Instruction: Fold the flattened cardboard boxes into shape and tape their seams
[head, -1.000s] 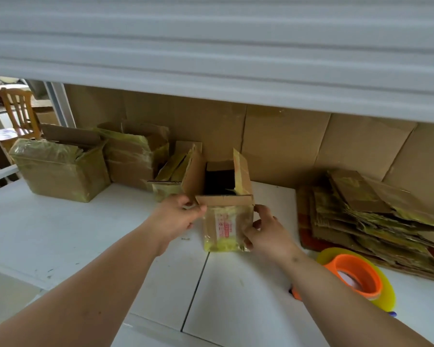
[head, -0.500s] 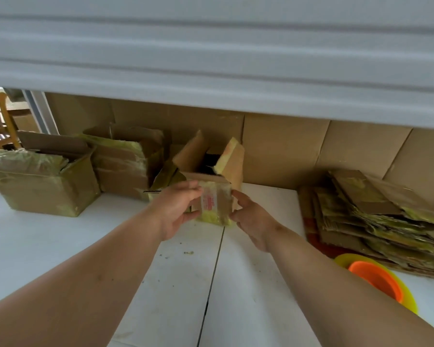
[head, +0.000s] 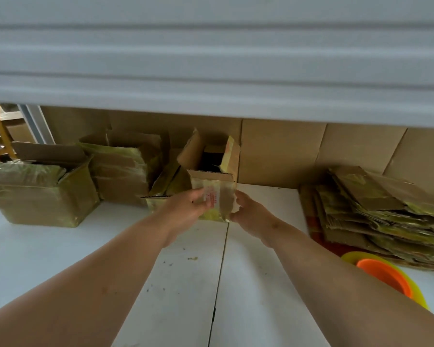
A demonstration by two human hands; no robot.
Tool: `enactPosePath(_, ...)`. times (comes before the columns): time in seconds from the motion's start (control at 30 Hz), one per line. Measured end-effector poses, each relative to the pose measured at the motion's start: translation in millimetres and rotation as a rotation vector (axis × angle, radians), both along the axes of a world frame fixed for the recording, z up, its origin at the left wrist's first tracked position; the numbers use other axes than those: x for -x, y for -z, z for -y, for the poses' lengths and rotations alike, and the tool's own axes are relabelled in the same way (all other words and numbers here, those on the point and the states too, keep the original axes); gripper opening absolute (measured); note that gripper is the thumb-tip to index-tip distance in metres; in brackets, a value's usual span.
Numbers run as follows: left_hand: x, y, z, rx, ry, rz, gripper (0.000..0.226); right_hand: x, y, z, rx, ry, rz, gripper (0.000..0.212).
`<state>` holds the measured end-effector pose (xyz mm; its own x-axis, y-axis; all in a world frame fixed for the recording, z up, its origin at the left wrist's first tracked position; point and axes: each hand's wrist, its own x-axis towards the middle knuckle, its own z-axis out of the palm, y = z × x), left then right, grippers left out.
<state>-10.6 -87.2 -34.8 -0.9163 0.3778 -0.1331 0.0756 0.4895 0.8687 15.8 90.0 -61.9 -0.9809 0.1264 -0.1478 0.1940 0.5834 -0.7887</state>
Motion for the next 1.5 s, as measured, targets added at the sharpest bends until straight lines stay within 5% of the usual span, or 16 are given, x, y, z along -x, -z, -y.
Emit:
enactPosePath(0.23, -7, 6, -32, 0.041, -0.014, -0.202, 0.006, -41, -14, -39, -0.257, 0.033, -0.063, 0.056)
enactPosePath(0.63, -57, 11, -138, 0.055, 0.071, -0.266, 0.022, -145, -9, -168, -0.586, 0.089, -0.021, 0.031)
enactPosePath(0.8, -85, 16, -166, 0.115, 0.114, -0.175, 0.034, -179, -12, -183, -0.596, -0.171, 0.169, 0.059)
enactPosePath(0.9, -99, 22, -177, 0.109, 0.083, -0.098, 0.016, -193, -2, -186, -0.632, -0.339, 0.337, 0.055)
enactPosePath(1.0, -112, 28, -184, 0.128, 0.073, -0.058, 0.015, -202, 9, -194, -0.784, -0.399, 0.248, 0.044)
enactPosePath(1.23, -137, 28, -202, 0.159, 0.076, -0.098, 0.018, -230, 7, -234, -0.810, -0.328, 0.287, 0.034)
enactPosePath(1.5, -162, 19, -249, 0.274, 0.146, -0.188, 0.031, -276, -14, -304, -0.787, -0.127, 0.608, 0.054)
